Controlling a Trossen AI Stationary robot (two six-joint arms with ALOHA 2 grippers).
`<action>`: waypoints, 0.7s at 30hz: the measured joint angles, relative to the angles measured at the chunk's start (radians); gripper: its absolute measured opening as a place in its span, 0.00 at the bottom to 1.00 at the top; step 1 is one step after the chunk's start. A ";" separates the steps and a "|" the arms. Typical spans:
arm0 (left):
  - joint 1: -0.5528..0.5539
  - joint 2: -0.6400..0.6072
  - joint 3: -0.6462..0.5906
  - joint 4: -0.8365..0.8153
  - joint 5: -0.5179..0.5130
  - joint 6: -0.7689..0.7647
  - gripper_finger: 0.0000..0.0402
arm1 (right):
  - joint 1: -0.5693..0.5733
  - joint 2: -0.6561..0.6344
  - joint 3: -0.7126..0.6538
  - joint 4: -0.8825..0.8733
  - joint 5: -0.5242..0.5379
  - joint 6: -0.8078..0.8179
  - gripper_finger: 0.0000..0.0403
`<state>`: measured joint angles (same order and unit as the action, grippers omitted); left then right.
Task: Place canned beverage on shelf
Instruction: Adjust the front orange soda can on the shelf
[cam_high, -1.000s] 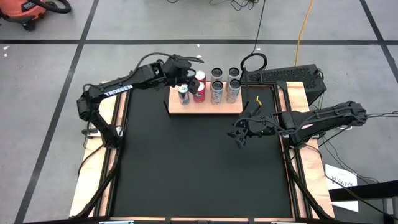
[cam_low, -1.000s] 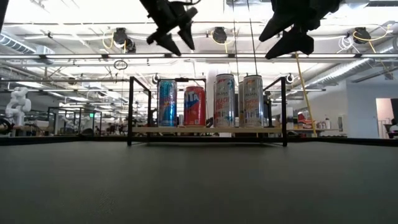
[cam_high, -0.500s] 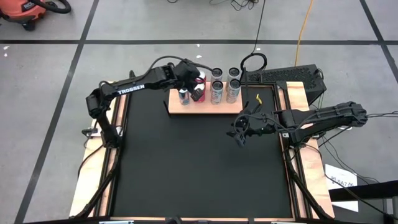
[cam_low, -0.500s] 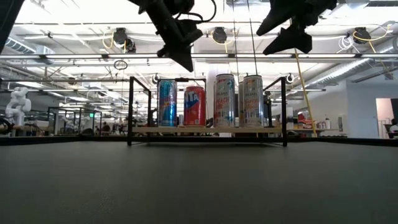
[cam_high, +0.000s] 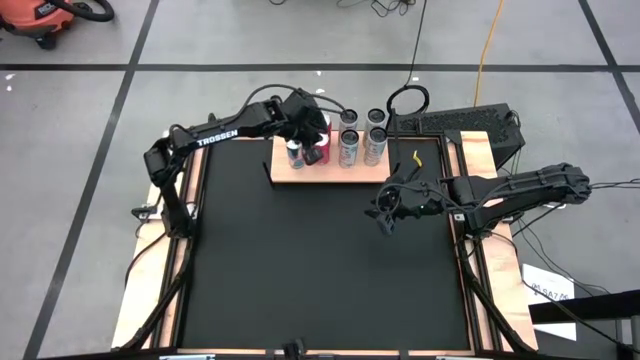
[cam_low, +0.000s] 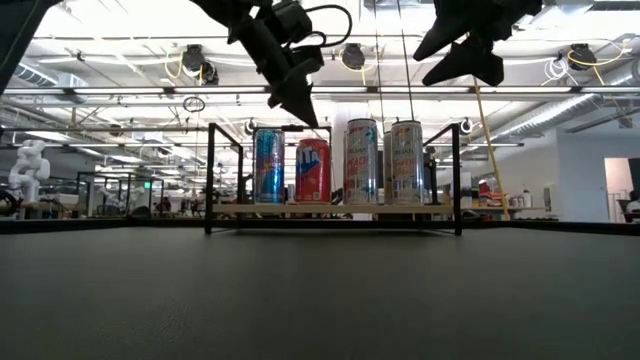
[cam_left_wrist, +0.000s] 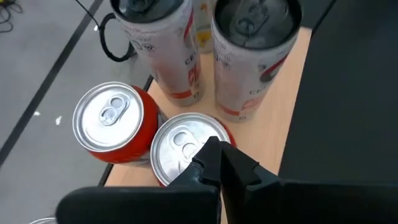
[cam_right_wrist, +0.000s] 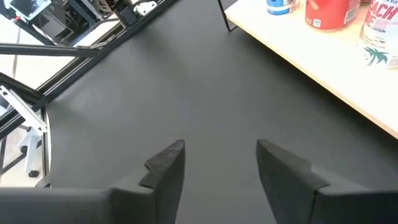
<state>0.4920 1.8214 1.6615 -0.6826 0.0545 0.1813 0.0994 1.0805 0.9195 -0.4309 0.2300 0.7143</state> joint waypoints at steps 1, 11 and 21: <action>0.003 0.003 0.000 -0.003 0.001 0.016 0.00 | 0.000 0.000 0.000 0.000 0.000 0.000 0.45; 0.007 0.026 0.000 -0.005 0.002 0.166 0.00 | 0.000 0.000 0.000 0.000 0.000 0.001 0.42; 0.008 0.026 0.000 -0.006 -0.003 0.148 0.00 | 0.000 0.000 0.000 0.000 0.000 0.005 0.42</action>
<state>0.4995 1.8469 1.6615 -0.6884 0.0513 0.3289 0.0998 1.0805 0.9195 -0.4313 0.2298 0.7189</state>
